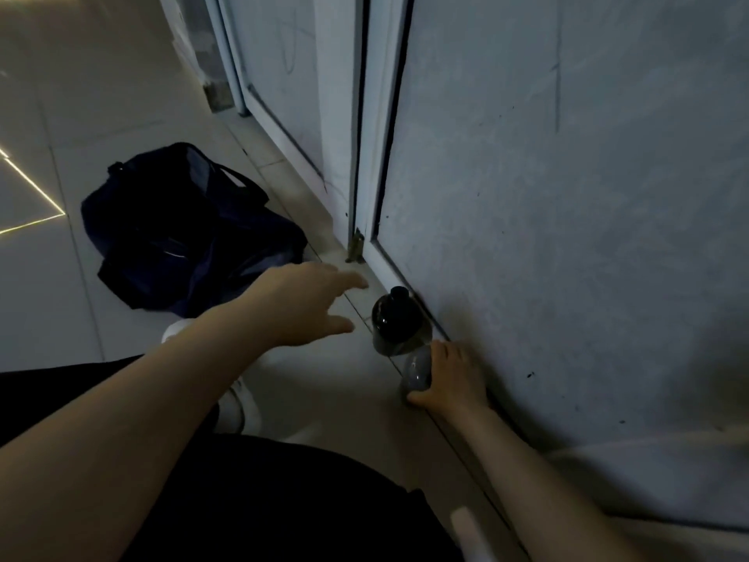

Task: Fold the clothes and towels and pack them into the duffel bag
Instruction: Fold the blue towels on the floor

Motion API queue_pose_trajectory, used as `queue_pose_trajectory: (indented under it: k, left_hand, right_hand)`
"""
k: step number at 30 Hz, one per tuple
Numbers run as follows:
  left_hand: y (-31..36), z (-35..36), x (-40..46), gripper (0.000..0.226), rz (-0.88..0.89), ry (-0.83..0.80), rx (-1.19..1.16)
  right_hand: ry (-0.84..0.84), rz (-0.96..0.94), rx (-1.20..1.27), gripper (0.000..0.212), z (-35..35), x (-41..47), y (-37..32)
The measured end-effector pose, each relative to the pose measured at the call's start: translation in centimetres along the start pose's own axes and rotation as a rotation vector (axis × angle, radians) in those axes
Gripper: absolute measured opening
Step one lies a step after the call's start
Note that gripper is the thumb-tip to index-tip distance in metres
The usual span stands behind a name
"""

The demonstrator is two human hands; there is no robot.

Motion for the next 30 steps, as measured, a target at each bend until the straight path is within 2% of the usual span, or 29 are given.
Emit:
queue_pose_trajectory:
  k: [4,9,16,19,22,24,30]
  left_hand:
    - [0.1,0.9,-0.2,0.046,0.035,-0.068,0.130]
    - [0.0,1.4,0.3,0.035,0.035,-0.061,0.206]
    - [0.3,2.0,0.4,0.030,0.068,-0.135,0.186]
    - [0.1,1.7,-0.1,0.029,0.053,-0.149,0.196]
    - [-0.4,0.2,-1.1,0.021,0.022,-0.075,0.176]
    - [-0.9,-1.0,-1.7,0.017,-0.028,-0.032,0.165]
    - [-4.7,-4.4,-4.6,0.015,-0.196,0.066,0.148]
  right_hand:
    - [0.025,0.027,0.057,0.102,1.6,1.2,0.5]
    - [0.019,0.043,0.064,0.110,2.0,1.9,0.8]
    - [-0.052,0.071,0.107,0.124,1.4,1.2,0.8]
    - [-0.021,0.070,0.154,0.125,-0.7,0.8,0.1]
    - [0.057,0.024,0.297,0.112,-3.6,0.8,-1.4]
    - [0.135,-0.065,0.393,0.094,-6.0,1.2,-3.2]
    - [0.350,-0.486,0.433,0.052,-13.4,2.1,-13.3]
Point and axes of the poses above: each hand's wrist, its own x-axis towards the middle knuckle, its own z-axis out of the palm, y = z × x, the point moved 2 cm from there along x, towards the middle knuckle, and after that the axes turned 9 degrees about -z, right-handed, at the moved point
